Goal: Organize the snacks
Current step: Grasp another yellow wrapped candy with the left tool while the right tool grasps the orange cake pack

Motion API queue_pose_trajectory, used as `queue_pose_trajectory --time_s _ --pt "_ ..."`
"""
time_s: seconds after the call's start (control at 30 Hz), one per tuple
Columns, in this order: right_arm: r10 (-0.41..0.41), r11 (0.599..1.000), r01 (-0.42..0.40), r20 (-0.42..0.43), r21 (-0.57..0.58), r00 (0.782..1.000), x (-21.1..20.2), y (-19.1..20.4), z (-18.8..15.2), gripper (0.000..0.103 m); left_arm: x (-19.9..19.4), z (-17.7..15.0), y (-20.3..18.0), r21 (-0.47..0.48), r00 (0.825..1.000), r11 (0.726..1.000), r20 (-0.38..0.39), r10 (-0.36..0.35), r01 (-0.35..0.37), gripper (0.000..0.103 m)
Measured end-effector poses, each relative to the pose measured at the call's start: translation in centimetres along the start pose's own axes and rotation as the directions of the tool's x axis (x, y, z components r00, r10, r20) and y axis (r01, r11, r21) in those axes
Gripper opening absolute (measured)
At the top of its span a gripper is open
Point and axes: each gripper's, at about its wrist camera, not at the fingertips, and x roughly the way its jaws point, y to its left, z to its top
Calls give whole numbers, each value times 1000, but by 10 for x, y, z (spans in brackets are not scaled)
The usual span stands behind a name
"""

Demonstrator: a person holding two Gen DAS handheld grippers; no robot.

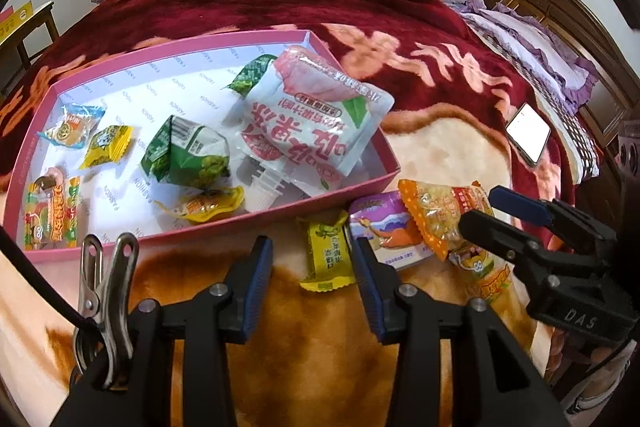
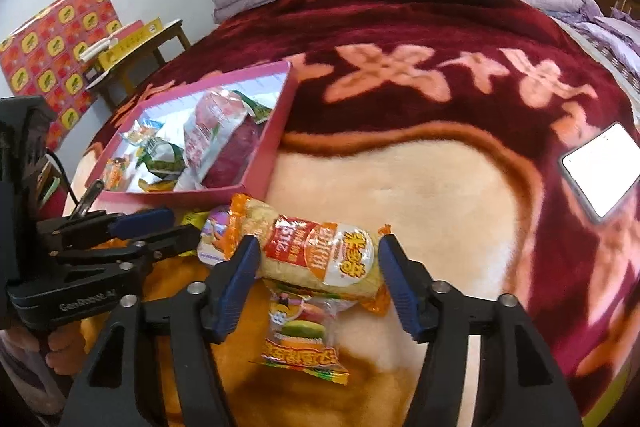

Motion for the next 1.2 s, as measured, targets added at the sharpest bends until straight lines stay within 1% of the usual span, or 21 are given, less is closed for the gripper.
queue_pose_trajectory --time_s 0.1,0.13,0.2,0.3,0.4,0.47,0.6,0.63,0.7,0.73,0.77,0.83,0.97,1.07,1.13,1.2 --pt "5 1000 -4 -4 12 1000 1 -3 -2 65 4 -3 2 -13 1000 1000 -22 -5 5 44" --pt "12 1000 -11 -1 17 1000 1 -5 -2 65 5 -4 1 -8 1000 1000 -23 3 -4 44" --pt "22 999 -22 2 27 1000 2 -6 -3 70 5 -4 -3 15 999 999 -14 33 -33 44" --pt "37 999 -38 7 34 999 6 -6 -3 77 7 -4 -6 31 998 998 -4 55 -55 44" --pt "36 999 -36 15 15 999 7 -1 -5 78 8 -5 -7 46 997 996 9 70 -71 44" --pt "27 999 -26 7 -26 1000 8 5 -6 79 8 -6 -9 57 997 995 13 79 -80 43" --pt "-1 992 -1 -18 -126 1000 8 14 -10 79 9 -7 -12 78 995 992 11 100 -100 33" --pt "-18 988 13 -29 -156 999 10 16 -12 79 8 -8 -11 75 995 992 10 98 -98 31" --pt "-85 970 68 -62 -235 994 16 22 -17 79 6 -8 -7 61 996 994 6 88 -88 30" --pt "-108 962 83 -83 -259 991 19 23 -20 79 5 -9 -6 56 996 995 6 85 -85 30" --pt "-109 962 82 -88 -262 990 21 22 -20 79 3 -10 -4 55 996 995 6 84 -85 30" --pt "-86 967 63 -82 -246 993 20 19 -17 79 2 -11 -4 56 996 995 8 83 -84 29" --pt "-53 979 42 -50 -200 997 16 8 -6 79 0 -11 -4 56 997 995 10 79 -79 29" --pt "-42 976 33 -37 -215 998 17 10 -1 79 -3 -12 -1 51 997 996 10 75 -75 29" --pt "-29 973 21 -30 -229 999 20 11 2 76 -4 -12 -1 51 997 996 9 71 -71 29" --pt "11 978 -17 -27 -210 1000 23 9 5 62 -6 -13 -1 54 998 996 10 65 -65 29"
